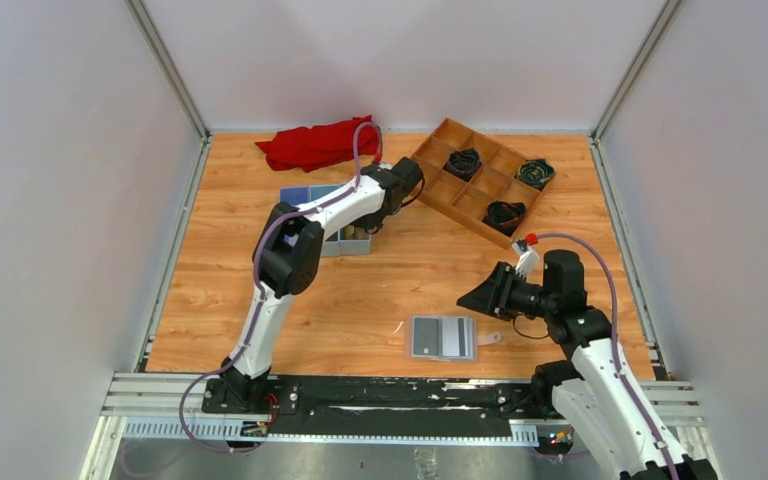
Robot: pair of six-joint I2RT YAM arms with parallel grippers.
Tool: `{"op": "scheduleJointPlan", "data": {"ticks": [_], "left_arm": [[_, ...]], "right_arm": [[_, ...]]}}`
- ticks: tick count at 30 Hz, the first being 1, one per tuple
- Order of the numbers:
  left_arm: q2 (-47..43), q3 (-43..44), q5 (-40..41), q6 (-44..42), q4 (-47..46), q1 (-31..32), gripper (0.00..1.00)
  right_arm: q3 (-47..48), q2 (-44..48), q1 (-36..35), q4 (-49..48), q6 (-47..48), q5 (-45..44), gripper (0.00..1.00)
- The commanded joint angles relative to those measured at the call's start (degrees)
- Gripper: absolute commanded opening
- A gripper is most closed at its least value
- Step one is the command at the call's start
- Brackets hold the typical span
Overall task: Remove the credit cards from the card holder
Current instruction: Place the credit card in the storage box.
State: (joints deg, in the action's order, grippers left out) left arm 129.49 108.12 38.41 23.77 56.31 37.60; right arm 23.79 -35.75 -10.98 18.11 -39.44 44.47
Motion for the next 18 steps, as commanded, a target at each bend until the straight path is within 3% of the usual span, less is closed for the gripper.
{"op": "scheduleJointPlan", "data": {"ticks": [1, 8, 18], "left_arm": [[0.42, 1.97, -2.15, 0.26, 0.29, -0.25, 0.14], [-3.38, 1.57, -5.44, 0.58, 0.29, -0.25, 0.20], [-20.00, -0.66, -12.86, 0.88, -0.05, 0.09, 0.25]], "right_arm": [[-0.61, 0.94, -0.79, 1.75, -0.03, -0.17, 0.49], [-0.52, 0.73, -0.80, 1.84, 0.30, -0.26, 0.50], [-0.35, -0.99, -0.79, 1.93, 1.35, -1.04, 0.52]]}}
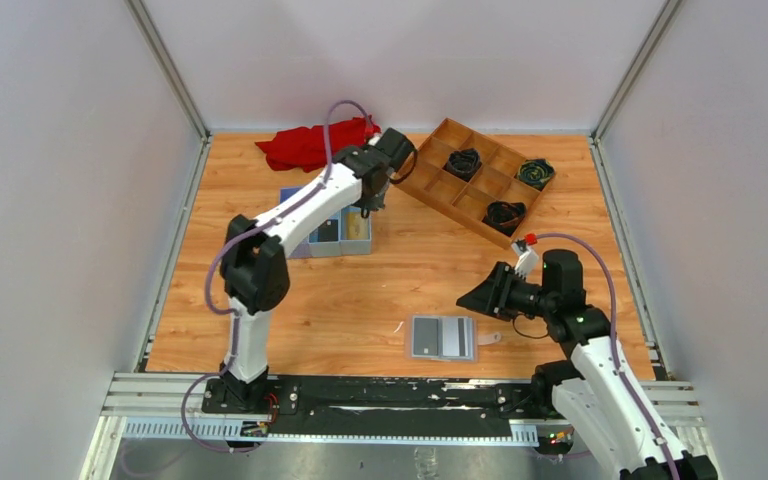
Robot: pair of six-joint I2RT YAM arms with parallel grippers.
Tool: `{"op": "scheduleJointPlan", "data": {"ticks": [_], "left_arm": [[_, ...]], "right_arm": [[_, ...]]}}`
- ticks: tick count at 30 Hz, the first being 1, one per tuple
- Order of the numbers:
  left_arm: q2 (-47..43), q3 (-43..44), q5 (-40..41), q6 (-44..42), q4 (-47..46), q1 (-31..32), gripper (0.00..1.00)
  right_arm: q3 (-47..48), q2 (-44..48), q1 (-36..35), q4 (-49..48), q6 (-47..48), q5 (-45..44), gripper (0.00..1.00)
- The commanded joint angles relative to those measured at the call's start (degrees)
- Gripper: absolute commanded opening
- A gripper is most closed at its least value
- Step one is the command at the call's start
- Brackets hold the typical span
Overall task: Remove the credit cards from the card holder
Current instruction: Place the credit card in the storage box, then remove the credit card from the card holder.
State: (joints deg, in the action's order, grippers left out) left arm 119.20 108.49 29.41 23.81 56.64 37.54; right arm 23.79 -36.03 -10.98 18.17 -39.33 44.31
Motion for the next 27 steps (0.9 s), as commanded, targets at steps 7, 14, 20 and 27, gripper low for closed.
{"op": "scheduleJointPlan", "data": {"ticks": [7, 14, 20, 27], "left_arm": [[-22.51, -11.04, -8.54, 2.57, -1.39, 7.33, 0.26], [-32.08, -30.37, -15.91, 10.07, -12.33, 16.44, 0.26], [-43.63, -56.00, -33.36, 21.89, -41.25, 17.13, 0.32], [-41.39, -64.01, -41.34, 26.85, -55.19, 17.81, 0.33]], "right_arm": [[-2.18, -2.33, -0.88, 0.46, 0.80, -1.34, 0.52], [-6.20, -2.39, -1.53, -0.36, -0.85, -3.01, 0.50], [-8.93, 0.20, -2.06, 0.38, -1.85, -4.89, 0.45], [-10.83, -0.52, -2.63, 0.28, -1.28, -5.99, 0.45]]}}
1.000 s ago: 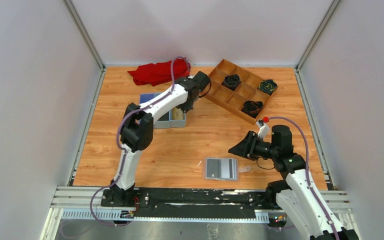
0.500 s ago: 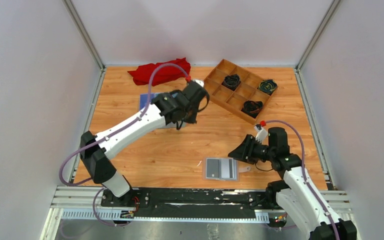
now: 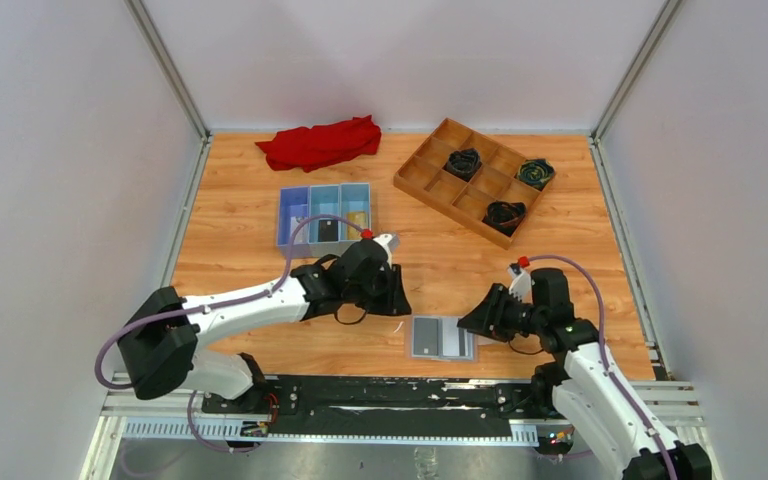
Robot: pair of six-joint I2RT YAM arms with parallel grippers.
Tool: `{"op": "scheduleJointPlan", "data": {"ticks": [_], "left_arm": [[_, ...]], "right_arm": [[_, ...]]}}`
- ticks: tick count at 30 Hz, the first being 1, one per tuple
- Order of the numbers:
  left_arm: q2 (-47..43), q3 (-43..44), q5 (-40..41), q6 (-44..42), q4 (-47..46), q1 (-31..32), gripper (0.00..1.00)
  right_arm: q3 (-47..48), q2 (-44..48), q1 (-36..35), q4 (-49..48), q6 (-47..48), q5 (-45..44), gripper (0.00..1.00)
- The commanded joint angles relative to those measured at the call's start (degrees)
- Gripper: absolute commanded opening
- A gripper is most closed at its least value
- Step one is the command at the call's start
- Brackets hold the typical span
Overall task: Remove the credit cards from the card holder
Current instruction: Remove the credit card from the card holder.
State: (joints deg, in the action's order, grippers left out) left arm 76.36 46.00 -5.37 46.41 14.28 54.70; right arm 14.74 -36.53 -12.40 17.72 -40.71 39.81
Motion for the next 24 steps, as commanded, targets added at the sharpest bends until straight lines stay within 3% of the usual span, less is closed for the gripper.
{"op": "scheduleJointPlan", "data": {"ticks": [1, 6, 24], "left_arm": [[2.34, -1.41, -6.70, 4.03, -12.95, 0.98, 0.33], [7.76, -1.76, -11.12, 5.19, -18.32, 2.24, 0.36], [18.48, -2.61, -10.45, 10.79, -27.95, 4.80, 0.38]], "right_arm": [[-2.14, -0.15, -1.29, 0.74, 0.29, -1.42, 0.45], [-4.36, 0.15, -1.47, 0.23, 0.18, -0.88, 0.44], [-5.44, -0.83, -1.69, -1.37, 1.53, -2.28, 0.44]]}}
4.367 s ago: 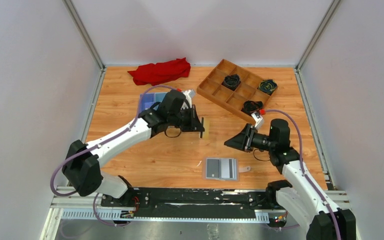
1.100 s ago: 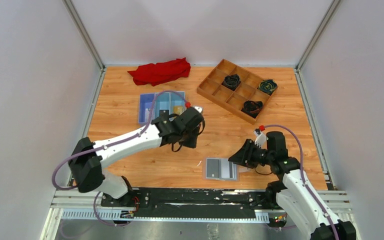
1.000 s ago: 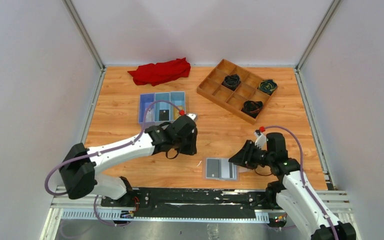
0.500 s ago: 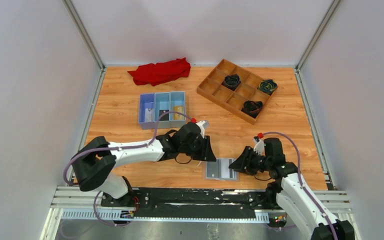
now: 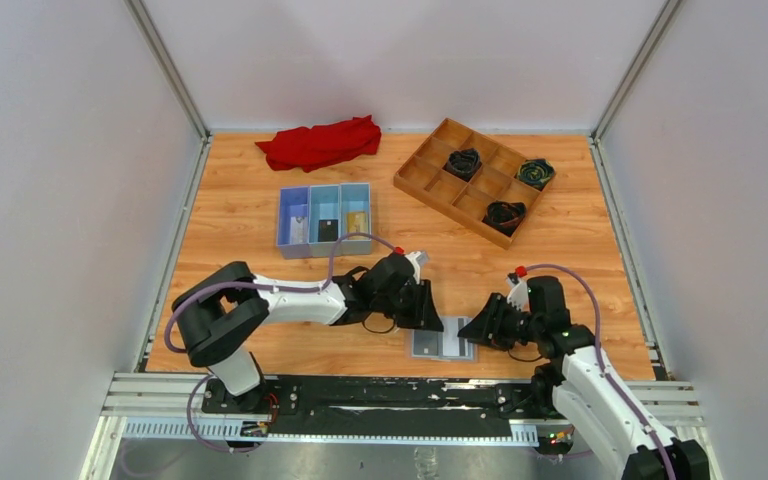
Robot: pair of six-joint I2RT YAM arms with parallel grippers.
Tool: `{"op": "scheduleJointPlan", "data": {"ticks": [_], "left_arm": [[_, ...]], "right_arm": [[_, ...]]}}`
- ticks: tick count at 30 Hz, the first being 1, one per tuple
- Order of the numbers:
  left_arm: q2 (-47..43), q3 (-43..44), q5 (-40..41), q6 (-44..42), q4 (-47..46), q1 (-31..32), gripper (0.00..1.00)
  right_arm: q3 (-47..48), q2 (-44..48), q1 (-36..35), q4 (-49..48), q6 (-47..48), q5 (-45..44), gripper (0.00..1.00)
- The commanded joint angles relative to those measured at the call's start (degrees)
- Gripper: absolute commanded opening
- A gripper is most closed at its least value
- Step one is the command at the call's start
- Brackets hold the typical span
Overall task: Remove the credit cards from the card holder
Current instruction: Remove the credit card from the card holder.
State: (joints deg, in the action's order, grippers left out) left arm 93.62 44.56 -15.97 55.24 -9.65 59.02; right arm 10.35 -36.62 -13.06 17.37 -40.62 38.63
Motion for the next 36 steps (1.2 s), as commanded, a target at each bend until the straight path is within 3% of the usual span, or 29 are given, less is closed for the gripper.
{"op": "scheduleJointPlan", "data": {"ticks": [1, 23, 36], "left_arm": [[1.44, -1.44, 0.28, 2.37, -4.43, 0.48, 0.38], [5.71, -6.83, 1.55, 7.72, -12.48, 0.48, 0.33], [1.03, -6.52, 0.00, 5.50, -14.07, 0.54, 0.31]], "right_arm": [[-1.24, -1.04, -1.05, -1.28, 1.49, -1.06, 0.44], [-4.63, -4.87, -3.26, -7.81, -0.70, -0.14, 0.43], [0.02, 4.00, -3.90, 3.46, 1.42, -8.48, 0.41]]}}
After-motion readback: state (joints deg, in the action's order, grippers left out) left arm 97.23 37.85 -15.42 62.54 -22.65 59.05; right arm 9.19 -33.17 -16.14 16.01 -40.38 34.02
